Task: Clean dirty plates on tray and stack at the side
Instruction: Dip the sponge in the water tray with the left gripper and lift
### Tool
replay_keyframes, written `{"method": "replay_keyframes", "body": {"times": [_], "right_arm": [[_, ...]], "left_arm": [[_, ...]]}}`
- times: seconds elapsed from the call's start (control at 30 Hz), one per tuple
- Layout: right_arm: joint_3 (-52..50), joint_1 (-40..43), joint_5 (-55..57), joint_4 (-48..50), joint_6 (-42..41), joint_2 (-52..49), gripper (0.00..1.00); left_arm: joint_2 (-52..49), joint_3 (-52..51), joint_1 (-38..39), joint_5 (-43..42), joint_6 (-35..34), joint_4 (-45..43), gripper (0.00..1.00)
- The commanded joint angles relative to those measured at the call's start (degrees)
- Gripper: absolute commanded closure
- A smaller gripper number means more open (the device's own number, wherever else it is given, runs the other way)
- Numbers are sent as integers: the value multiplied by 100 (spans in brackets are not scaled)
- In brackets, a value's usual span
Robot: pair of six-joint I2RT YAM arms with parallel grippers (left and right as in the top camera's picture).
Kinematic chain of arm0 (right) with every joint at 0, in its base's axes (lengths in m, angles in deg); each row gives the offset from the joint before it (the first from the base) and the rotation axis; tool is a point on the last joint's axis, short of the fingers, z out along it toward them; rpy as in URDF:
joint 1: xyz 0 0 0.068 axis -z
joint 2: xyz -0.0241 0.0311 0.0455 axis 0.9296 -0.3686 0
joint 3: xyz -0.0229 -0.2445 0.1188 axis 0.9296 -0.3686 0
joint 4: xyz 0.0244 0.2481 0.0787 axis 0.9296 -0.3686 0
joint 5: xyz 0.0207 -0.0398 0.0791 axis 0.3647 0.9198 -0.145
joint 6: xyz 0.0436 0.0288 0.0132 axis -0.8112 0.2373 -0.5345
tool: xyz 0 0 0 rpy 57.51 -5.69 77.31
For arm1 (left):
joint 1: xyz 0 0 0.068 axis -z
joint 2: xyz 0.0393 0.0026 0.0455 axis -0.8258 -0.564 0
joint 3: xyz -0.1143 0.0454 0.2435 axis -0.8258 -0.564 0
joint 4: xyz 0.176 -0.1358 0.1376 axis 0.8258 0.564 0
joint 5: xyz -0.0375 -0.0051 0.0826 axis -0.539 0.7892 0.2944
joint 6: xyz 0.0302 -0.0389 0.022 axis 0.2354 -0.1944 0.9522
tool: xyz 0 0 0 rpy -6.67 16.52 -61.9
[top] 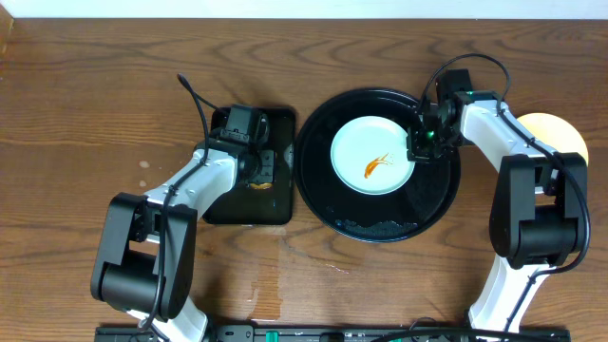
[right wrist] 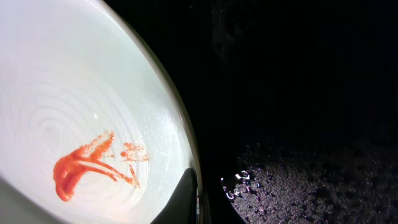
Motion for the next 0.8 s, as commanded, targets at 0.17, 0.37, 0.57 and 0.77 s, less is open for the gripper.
{"method": "replay_keyframes", "body": {"times": [0.17,0.37,0.57,0.77], "right_arm": [[-83,-94,190,-74,140,-66,99],[-83,-94,190,-72,140,-66,99],[-83,-94,190,-72,142,-66,99],[-83,-94,192,-70,142,-66,99]], "left_arm": [[-31,-50,-4,7,-46,-415,91],[214,-44,-4,9,-42,-398,93],[944,-37,-4,129,-46,-520,93],[1587,-37,-4,319,-46,-520,93]]}}
